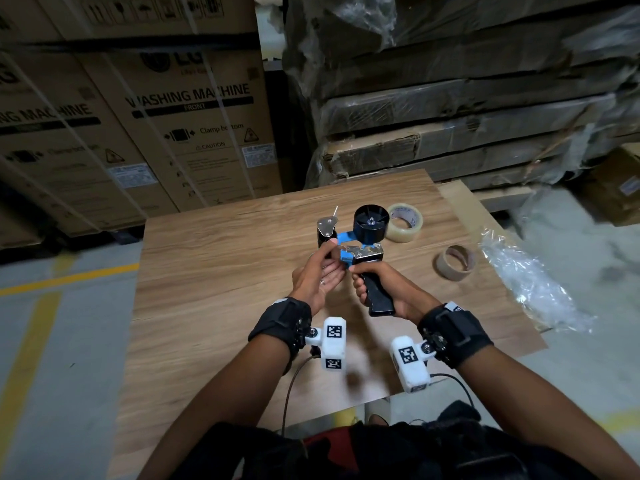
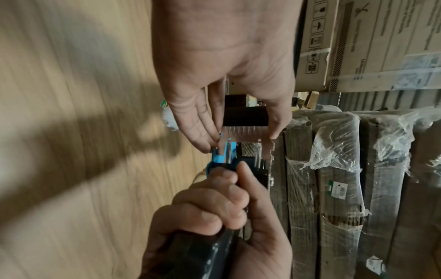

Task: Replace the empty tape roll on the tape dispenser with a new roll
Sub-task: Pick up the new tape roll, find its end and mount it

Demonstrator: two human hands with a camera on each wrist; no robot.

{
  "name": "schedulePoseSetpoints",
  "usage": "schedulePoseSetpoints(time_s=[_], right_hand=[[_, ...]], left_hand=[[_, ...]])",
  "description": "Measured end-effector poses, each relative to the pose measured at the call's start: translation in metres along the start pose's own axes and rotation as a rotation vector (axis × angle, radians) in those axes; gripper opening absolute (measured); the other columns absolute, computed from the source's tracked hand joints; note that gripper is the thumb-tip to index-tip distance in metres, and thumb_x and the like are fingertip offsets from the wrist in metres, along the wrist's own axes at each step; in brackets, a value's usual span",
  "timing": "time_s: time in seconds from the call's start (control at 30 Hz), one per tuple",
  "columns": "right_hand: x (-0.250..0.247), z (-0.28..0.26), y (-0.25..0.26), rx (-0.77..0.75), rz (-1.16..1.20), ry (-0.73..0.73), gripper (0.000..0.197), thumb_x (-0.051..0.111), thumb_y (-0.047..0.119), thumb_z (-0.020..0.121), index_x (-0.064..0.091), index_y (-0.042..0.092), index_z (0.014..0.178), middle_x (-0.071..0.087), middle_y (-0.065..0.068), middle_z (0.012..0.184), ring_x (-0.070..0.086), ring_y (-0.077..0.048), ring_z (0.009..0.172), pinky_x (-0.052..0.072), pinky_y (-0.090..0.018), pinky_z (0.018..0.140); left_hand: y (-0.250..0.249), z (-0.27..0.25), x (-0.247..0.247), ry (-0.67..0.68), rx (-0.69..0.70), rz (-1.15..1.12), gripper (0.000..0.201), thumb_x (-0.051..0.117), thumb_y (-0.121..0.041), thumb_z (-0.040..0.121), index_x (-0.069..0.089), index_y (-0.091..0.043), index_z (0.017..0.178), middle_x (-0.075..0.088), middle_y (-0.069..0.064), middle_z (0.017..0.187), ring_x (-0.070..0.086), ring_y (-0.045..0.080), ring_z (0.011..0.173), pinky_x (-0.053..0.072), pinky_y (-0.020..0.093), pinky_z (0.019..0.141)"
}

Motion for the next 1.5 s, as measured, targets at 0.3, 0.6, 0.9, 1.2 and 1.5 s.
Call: schedulePoseSetpoints(time_s=[0.3, 0.6, 0.9, 1.2, 1.5], right_hand=[[-0.004, 0.001, 0.005, 0.016, 0.042, -0.038, 0.02, 0.062, 0.015, 0.091, 0.057, 0.016, 0.072, 0.053, 0.002, 0.061, 0.047, -0.009, 0.047, 0.042, -0.018, 0.044], [-0.008, 0.013, 0.011, -0.02, 0.063, -0.015, 0.017, 0.062, 0.014, 0.09, 0.059, 0.017, 0.073, 0.051, 0.002, 0.061, 0.047, -0.009, 0.047, 0.041, -0.019, 0.044], [-0.009, 0.022, 0.022, -0.041, -0.042, 0.0, 0.019, 0.063, 0.014, 0.091, 0.059, 0.017, 0.073, 0.052, 0.002, 0.06, 0.046, -0.01, 0.049, 0.041, -0.02, 0.045], [-0.002, 0.036, 0.022, -0.025, -0.031, 0.005, 0.016, 0.063, 0.014, 0.09, 0.06, 0.016, 0.074, 0.052, 0.001, 0.061, 0.047, -0.011, 0.05, 0.042, -0.021, 0.046], [0.008, 0.046, 0.015, -0.053, 0.01, -0.017, 0.011, 0.064, 0.012, 0.088, 0.062, 0.014, 0.077, 0.052, -0.001, 0.061, 0.048, -0.012, 0.048, 0.042, -0.023, 0.045]], left_hand=[[0.004, -0.003, 0.015, -0.027, 0.009, -0.024, 0.025, 0.081, -0.023, 0.081, 0.067, -0.007, 0.094, 0.074, 0.017, 0.1, 0.073, 0.022, 0.097, 0.056, 0.039, 0.098], [0.004, -0.001, 0.027, -0.076, 0.043, -0.099, 0.023, 0.081, -0.017, 0.081, 0.066, -0.004, 0.094, 0.073, 0.018, 0.098, 0.073, 0.025, 0.099, 0.057, 0.038, 0.096], [-0.016, 0.019, 0.016, 0.025, -0.022, 0.005, 0.052, 0.087, -0.03, 0.074, 0.064, -0.007, 0.114, 0.073, 0.017, 0.113, 0.074, 0.026, 0.101, 0.056, 0.043, 0.097], [-0.014, 0.023, 0.01, -0.064, 0.027, -0.048, 0.036, 0.087, -0.026, 0.075, 0.07, -0.005, 0.098, 0.078, 0.01, 0.088, 0.073, 0.021, 0.096, 0.056, 0.038, 0.097], [-0.003, 0.024, 0.004, -0.11, 0.083, -0.078, 0.039, 0.086, -0.026, 0.075, 0.072, -0.002, 0.101, 0.078, 0.014, 0.097, 0.076, 0.017, 0.091, 0.056, 0.037, 0.097]])
Point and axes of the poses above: each hand's wrist, its own z-axis towards the middle knuckle, its own x-axis out of the palm, y = z × x, the point moved 2 cm from there along z, towards the middle knuckle
